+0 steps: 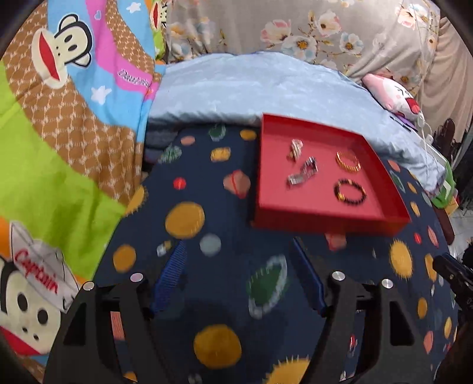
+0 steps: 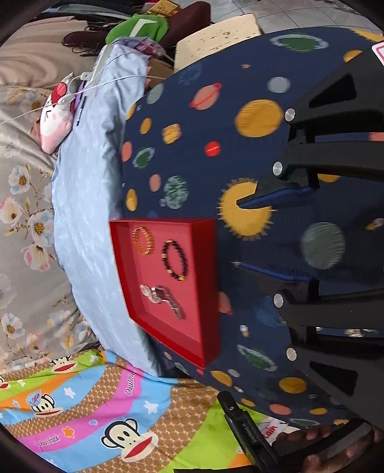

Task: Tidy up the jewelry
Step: 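Grasp the gold watch with the right gripper while the left gripper approaches the silver ring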

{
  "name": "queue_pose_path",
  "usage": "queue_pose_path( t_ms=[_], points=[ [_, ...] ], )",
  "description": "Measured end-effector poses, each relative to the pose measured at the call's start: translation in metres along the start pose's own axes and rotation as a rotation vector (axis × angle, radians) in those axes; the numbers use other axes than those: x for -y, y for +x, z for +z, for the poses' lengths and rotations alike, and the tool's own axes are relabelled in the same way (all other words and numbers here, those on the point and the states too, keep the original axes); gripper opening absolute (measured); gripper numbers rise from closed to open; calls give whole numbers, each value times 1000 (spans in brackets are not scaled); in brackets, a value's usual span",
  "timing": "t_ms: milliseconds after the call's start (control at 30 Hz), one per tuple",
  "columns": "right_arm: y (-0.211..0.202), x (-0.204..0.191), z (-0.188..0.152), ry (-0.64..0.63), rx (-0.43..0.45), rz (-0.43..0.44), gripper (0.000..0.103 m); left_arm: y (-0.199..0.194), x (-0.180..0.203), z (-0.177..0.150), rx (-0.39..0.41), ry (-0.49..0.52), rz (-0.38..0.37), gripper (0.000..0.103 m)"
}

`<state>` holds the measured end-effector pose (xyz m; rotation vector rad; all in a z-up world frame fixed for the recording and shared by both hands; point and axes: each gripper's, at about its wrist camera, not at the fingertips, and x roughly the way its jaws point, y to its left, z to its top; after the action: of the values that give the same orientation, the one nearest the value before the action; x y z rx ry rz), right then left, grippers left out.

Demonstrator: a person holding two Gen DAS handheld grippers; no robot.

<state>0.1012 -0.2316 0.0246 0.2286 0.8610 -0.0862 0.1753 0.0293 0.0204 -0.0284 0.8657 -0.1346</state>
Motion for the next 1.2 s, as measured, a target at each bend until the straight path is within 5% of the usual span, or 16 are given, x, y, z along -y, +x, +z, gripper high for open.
queue_pose_path(
  t_ms=[533,1200],
  points=[
    [-29,4,-81,26,-92,-12,36,-25,33,-89,-110,81,-53,76],
    [52,-52,-59,65,-202,179,36,-18,10,-90,-129,35,-13,76]
  ],
)
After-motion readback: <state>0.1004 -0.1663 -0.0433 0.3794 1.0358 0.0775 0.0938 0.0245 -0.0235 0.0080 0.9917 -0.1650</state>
